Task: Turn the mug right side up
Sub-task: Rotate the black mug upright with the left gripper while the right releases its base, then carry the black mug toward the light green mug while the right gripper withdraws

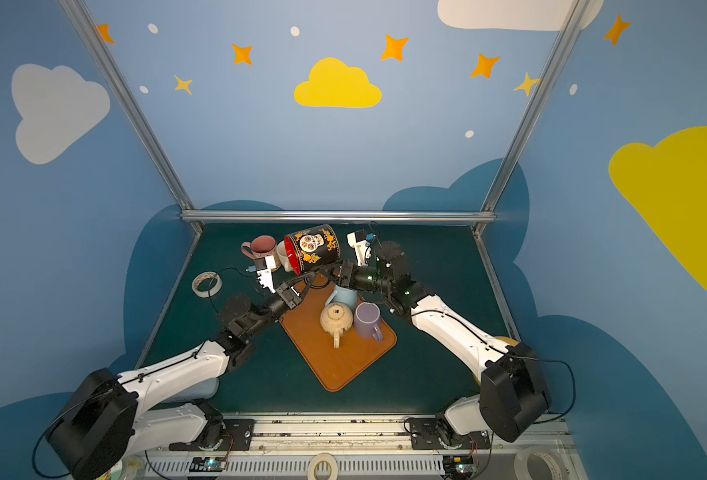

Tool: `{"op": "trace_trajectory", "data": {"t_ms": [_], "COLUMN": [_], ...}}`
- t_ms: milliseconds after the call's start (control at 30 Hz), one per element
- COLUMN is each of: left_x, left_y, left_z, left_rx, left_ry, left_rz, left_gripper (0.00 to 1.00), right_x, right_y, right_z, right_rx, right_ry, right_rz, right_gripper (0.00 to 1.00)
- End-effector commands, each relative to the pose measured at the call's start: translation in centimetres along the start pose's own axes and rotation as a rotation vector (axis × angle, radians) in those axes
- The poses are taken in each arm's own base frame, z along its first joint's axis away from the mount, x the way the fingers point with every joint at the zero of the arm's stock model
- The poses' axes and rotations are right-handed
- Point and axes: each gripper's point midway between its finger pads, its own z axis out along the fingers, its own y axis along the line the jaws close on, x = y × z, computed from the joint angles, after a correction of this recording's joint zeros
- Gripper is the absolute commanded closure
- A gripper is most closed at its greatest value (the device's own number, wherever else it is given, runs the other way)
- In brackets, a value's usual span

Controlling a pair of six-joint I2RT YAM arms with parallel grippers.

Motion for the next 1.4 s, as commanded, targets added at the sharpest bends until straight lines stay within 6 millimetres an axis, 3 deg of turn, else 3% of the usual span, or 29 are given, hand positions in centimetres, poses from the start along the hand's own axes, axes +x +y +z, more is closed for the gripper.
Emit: {"op": "trace_trajectory", "data": {"t_ms": [0,233,433,800,1033,1367], "left_x": [-1.2,-2.4,-2.8,-4.9,-6.7,-7.5], "left_y": [-1.9,-0.2,1.3,3.0,3.5,2.7], "left_z": [-0.7,-1.6,-1.1,0.1,1.9,7.6], "left_rx": [0.07,-0.024,-0.117,-0.205,-0.226,-0.262], "left_ry": [-0.065,-0.111,-0.063,-0.062,-0.044,0.101], "left_rz": [0.075,0.088,0.046,0.028,0.025,0.146], "left_gripper": [0.97,0.96,0.96,0.96,0.96,0.96], "right_x": [-1.3,-0.4,0.6,1.0,0.3,-1.8], "right_y": [2.0,0.2,-1.1,-1.6,-2.2,-2.8], "right_z": [0.1,0.8,1.0,-0.1,-1.3,-4.4], "right_rx": [-0.084,-0.042,-0.008,0.017,0.009,0.01], "right_ry": [-0.041,-0.01,0.022,0.038,0.019,-0.049], "right_rz": [-0.081,-0.069,-0.063,-0.089,-0.066,-0.058], "right_gripper": [0.61,0.57,0.56,0.55,0.55,0.55]}}
